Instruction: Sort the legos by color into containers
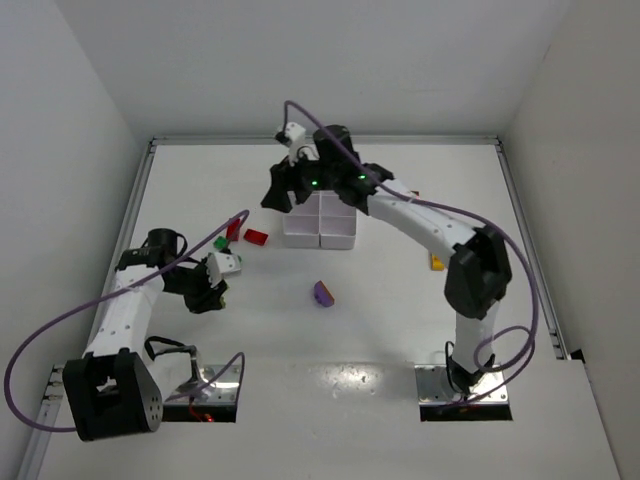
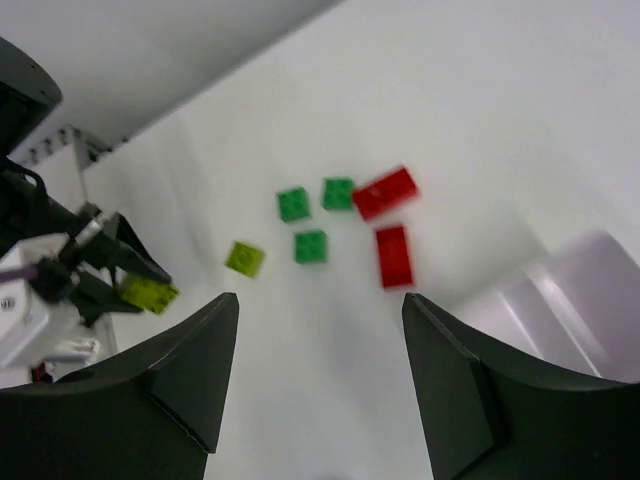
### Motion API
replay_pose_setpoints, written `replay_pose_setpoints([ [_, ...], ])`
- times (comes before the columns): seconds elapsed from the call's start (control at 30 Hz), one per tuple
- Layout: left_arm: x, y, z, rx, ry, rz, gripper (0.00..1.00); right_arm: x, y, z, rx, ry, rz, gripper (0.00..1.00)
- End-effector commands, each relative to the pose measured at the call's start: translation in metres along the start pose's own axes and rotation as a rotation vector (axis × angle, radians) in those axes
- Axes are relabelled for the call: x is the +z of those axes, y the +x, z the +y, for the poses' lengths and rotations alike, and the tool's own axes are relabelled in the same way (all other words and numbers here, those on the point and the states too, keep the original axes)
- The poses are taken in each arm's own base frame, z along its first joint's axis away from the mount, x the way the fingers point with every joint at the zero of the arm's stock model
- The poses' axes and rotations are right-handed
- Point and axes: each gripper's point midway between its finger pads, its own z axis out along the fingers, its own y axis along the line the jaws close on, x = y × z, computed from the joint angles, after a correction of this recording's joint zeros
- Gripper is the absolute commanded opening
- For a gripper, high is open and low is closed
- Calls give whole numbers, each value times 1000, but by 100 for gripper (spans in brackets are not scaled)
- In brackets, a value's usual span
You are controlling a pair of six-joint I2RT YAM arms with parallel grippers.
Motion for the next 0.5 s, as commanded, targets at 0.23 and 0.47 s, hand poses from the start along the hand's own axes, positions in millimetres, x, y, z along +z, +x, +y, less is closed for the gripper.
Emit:
replay_pose_setpoints([
  [0.23,42,16,16,-30,37,86,16,-111,105,-48,39,129,220,67],
  [0.47,57,25,26,-36,53,138,31,-143,114,-65,61,190,216,67],
])
